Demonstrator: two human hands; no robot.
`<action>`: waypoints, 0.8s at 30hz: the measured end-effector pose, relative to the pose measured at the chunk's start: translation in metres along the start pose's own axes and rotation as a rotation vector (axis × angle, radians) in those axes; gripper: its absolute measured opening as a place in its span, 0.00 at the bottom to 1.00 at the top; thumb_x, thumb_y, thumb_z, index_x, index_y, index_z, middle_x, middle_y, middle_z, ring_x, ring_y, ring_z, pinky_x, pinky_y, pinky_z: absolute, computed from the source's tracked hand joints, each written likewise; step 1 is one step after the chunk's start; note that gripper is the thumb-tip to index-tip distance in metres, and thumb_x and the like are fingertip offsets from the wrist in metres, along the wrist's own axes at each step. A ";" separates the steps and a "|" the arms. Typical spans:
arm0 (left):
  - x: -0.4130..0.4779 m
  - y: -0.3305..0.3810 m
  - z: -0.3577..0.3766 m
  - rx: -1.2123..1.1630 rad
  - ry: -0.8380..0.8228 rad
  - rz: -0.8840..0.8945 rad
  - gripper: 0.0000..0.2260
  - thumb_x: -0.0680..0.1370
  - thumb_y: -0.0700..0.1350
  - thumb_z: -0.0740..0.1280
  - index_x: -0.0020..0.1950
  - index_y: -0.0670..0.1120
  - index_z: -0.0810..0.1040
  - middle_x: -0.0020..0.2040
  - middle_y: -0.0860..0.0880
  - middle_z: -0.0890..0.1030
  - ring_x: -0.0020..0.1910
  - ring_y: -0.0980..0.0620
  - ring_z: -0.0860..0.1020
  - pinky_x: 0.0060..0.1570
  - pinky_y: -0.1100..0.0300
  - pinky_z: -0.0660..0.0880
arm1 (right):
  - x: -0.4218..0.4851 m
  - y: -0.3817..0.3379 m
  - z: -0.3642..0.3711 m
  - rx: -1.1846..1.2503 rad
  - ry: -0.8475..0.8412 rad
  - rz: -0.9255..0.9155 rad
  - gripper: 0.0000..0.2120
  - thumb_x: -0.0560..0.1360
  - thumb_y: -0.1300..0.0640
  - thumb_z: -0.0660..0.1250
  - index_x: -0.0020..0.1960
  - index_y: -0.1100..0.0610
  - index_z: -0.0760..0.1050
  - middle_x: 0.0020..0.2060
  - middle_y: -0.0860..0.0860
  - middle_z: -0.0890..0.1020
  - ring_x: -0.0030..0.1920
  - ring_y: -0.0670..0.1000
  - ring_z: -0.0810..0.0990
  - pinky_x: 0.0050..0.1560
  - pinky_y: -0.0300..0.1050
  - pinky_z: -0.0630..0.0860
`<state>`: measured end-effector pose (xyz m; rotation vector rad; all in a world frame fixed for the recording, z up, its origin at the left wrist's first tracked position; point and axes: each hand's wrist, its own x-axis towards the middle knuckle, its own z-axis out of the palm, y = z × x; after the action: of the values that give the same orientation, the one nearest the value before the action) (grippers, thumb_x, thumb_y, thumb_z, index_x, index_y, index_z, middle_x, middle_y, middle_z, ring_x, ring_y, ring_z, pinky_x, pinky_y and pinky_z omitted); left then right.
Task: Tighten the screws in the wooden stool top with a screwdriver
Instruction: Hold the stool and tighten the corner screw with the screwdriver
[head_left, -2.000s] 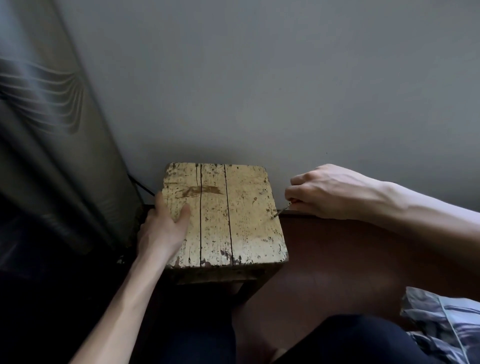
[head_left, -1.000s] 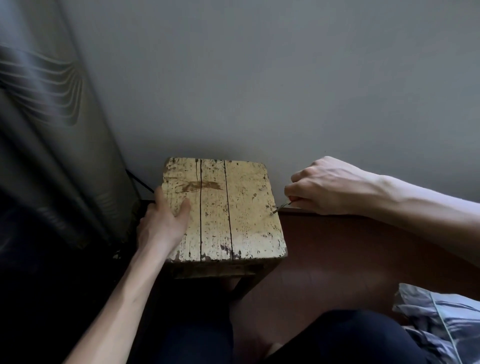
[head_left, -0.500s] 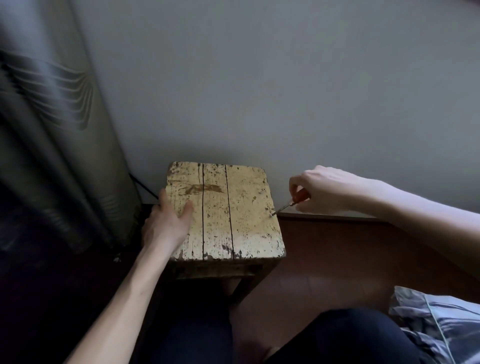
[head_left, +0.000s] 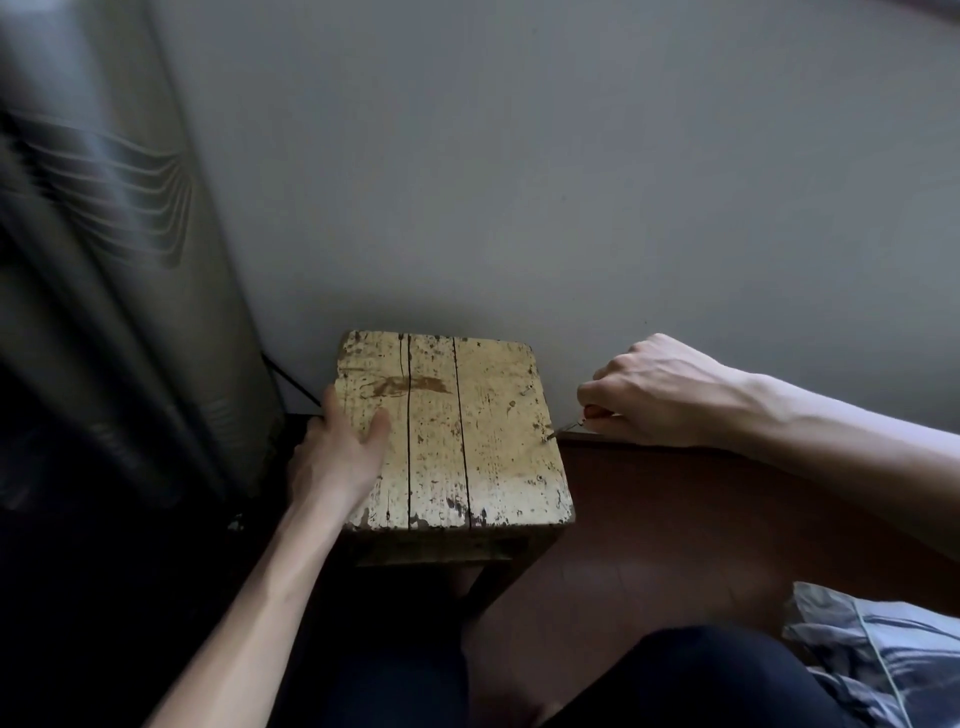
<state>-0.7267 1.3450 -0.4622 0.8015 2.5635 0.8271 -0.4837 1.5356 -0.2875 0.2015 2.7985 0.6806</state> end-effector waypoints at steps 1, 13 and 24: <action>0.000 0.000 0.000 0.000 0.000 -0.001 0.39 0.81 0.68 0.53 0.84 0.47 0.45 0.76 0.36 0.67 0.70 0.35 0.72 0.64 0.44 0.72 | 0.001 -0.002 0.000 0.010 -0.005 0.033 0.17 0.81 0.41 0.56 0.47 0.52 0.75 0.39 0.49 0.82 0.39 0.57 0.81 0.34 0.45 0.64; -0.005 0.002 -0.004 -0.012 -0.024 0.008 0.39 0.81 0.68 0.53 0.84 0.47 0.45 0.78 0.36 0.65 0.71 0.35 0.72 0.65 0.42 0.73 | 0.029 -0.020 -0.018 0.358 -0.252 0.469 0.10 0.78 0.47 0.67 0.44 0.53 0.76 0.40 0.50 0.80 0.39 0.55 0.78 0.33 0.43 0.68; -0.003 0.001 -0.005 -0.015 -0.025 0.009 0.39 0.81 0.68 0.53 0.84 0.47 0.46 0.76 0.37 0.69 0.69 0.35 0.74 0.63 0.43 0.74 | 0.011 -0.013 -0.021 -0.012 -0.091 0.011 0.13 0.84 0.46 0.57 0.54 0.51 0.76 0.47 0.49 0.84 0.44 0.57 0.83 0.38 0.45 0.67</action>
<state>-0.7262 1.3420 -0.4575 0.8147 2.5309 0.8337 -0.5013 1.5172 -0.2776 0.2392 2.7084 0.6727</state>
